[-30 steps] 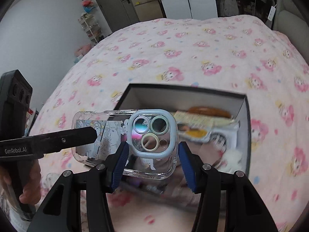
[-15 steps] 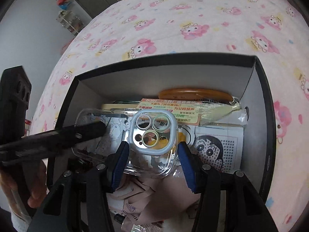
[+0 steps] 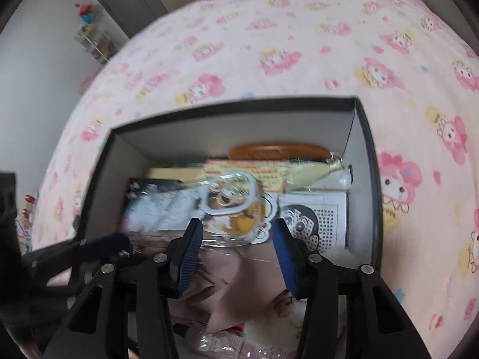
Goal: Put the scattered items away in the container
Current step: 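Open the left gripper to drop the phone case into the box, then withdraw the left gripper from the box toward the white smartwatch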
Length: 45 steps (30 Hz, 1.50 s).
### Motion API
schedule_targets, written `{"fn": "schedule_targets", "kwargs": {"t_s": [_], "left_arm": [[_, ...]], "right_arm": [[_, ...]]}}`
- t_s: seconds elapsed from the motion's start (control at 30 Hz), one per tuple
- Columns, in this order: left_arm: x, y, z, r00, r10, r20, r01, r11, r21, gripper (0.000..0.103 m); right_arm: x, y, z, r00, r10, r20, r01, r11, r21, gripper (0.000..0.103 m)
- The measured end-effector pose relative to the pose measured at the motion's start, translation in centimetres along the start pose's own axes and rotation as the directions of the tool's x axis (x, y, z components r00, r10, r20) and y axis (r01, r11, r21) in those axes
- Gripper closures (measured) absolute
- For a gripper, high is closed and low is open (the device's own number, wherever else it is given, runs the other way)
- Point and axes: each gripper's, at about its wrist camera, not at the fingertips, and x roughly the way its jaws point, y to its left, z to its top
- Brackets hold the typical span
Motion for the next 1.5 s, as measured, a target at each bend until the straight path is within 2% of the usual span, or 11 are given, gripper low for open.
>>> {"fn": "schedule_targets", "kwargs": {"t_s": [0.1,0.17,0.2,0.3,0.37,0.5,0.8,0.93,1.03,1.3,1.5], "left_arm": [[1.4,0.9,0.4,0.997,0.067,-0.039,-0.068,0.997,-0.047,0.066],[1.1,1.9,0.9,0.996,0.087,-0.019,-0.089,0.992,-0.091,0.066],[0.9,2.2,1.1,0.996,0.090,-0.008,-0.090,0.990,-0.105,0.067],[0.5,3.0,1.8,0.992,0.124,0.012,-0.122,0.987,-0.106,0.068],[0.7,3.7,2.3,0.990,0.140,-0.017,-0.141,0.984,-0.109,0.068],[-0.2,4.1,1.9,0.998,0.067,-0.012,-0.068,0.992,-0.109,0.068],[2.3,4.9,4.0,0.998,0.051,-0.034,-0.056,0.984,-0.166,0.068],[-0.1,3.9,3.2,0.999,-0.030,0.041,0.036,0.986,-0.162,0.067],[-1.5,4.3,3.3,0.990,-0.024,0.142,0.051,0.980,-0.191,0.066],[3.5,5.6,3.9,1.000,-0.001,-0.015,-0.003,0.969,-0.248,0.064],[0.9,4.3,3.1,1.000,-0.016,0.023,0.021,0.974,-0.225,0.064]], "right_arm": [[2.4,-0.4,0.4,0.985,0.129,-0.118,-0.120,0.990,0.078,0.061],[3.3,0.0,0.5,0.963,0.230,-0.140,-0.216,0.970,0.110,0.061],[3.5,0.7,0.8,0.961,0.237,-0.141,-0.226,0.970,0.087,0.061],[3.5,2.1,1.8,0.977,0.186,-0.101,-0.187,0.982,-0.002,0.061],[3.5,1.6,1.9,0.986,0.146,-0.076,-0.146,0.989,0.001,0.061],[2.6,0.6,1.5,0.994,0.086,-0.066,-0.086,0.996,0.007,0.061],[0.7,2.3,1.1,0.999,0.010,-0.036,-0.013,0.995,-0.103,0.061],[2.4,2.2,1.0,0.997,-0.032,-0.069,0.025,0.995,-0.099,0.061],[3.4,1.6,1.3,0.996,-0.045,-0.080,0.040,0.997,-0.071,0.061],[3.6,1.5,1.1,0.995,-0.055,-0.085,0.049,0.996,-0.073,0.061],[3.2,1.1,1.2,0.994,-0.081,-0.072,0.077,0.995,-0.059,0.061]]}}
